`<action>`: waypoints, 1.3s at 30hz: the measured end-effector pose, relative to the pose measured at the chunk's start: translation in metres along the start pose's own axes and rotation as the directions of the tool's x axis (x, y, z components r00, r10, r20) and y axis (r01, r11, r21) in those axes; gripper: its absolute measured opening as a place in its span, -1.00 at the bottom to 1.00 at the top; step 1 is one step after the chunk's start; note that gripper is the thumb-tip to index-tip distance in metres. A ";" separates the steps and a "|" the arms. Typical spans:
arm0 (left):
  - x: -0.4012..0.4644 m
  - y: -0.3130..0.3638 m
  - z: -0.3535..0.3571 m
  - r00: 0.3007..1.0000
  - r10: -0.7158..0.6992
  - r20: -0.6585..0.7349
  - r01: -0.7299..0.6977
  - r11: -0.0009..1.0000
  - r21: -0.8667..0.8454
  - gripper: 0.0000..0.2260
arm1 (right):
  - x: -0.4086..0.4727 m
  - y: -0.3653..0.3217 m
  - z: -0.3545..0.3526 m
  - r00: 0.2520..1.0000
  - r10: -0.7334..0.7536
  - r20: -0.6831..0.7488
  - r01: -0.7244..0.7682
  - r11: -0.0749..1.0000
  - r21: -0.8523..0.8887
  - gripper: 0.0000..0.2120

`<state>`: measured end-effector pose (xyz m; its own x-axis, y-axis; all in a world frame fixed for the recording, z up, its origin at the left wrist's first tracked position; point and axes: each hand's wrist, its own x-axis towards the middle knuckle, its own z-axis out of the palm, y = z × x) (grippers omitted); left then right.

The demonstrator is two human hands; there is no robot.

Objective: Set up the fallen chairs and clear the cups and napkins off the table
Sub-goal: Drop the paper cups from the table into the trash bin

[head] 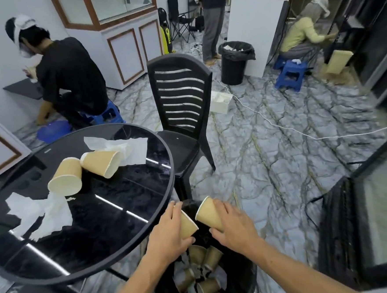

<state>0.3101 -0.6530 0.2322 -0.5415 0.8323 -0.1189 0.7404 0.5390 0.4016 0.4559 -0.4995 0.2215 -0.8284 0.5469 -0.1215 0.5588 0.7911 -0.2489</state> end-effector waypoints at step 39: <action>-0.022 -0.044 0.122 0.986 -0.086 0.146 0.087 0.996 -0.005 -0.22 | -0.004 0.023 0.130 0.997 -0.018 0.080 0.019 1.000 -0.008 -0.25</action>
<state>0.3380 -0.6792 0.1060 -0.5387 0.7931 -0.2844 0.6883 0.6089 0.3943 0.4666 -0.5193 0.0918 -0.8389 0.5086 -0.1938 0.5434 0.8033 -0.2439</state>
